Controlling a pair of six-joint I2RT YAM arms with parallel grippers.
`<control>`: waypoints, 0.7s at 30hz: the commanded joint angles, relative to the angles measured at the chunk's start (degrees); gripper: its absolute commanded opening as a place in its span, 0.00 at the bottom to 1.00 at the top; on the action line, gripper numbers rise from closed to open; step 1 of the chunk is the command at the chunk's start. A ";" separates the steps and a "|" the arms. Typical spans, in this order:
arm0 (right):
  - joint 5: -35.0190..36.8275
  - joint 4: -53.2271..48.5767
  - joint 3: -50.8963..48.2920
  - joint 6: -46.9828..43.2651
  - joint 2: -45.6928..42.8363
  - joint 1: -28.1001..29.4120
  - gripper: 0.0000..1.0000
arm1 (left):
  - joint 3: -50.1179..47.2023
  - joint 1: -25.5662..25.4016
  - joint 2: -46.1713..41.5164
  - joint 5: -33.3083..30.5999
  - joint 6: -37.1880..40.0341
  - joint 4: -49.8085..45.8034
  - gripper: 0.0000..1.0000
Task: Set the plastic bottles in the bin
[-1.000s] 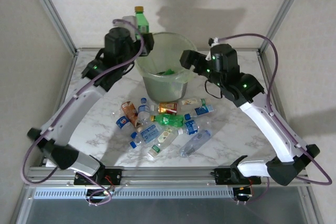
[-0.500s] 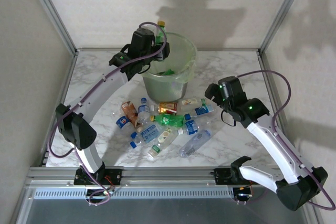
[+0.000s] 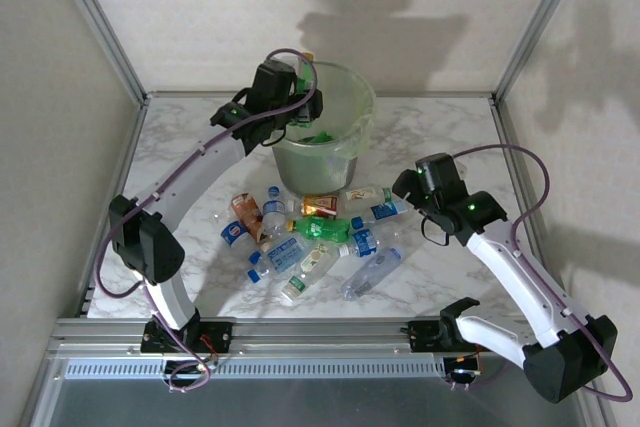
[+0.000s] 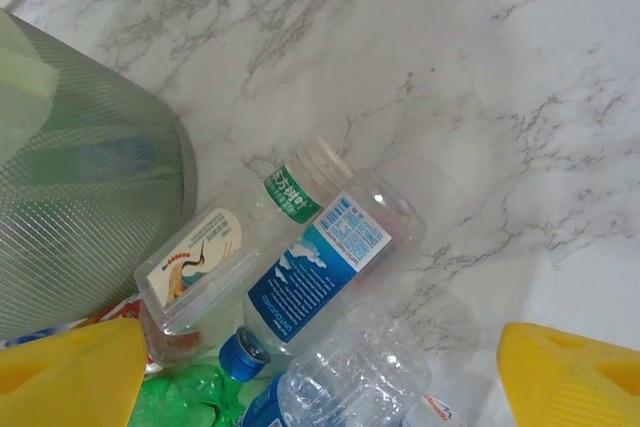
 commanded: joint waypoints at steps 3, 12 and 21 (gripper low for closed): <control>-0.71 -1.07 -1.29 1.40 -0.36 -0.37 0.91 | -0.68 0.42 0.71 1.26 -0.21 -1.84 0.71; -3.71 -4.08 -4.22 3.70 -0.14 1.42 0.87 | -0.44 0.33 -0.91 2.25 0.15 -0.59 0.78; -7.80 -5.98 -8.20 9.44 -0.34 8.00 0.87 | -3.10 -0.63 -12.62 -0.36 -2.79 7.31 0.79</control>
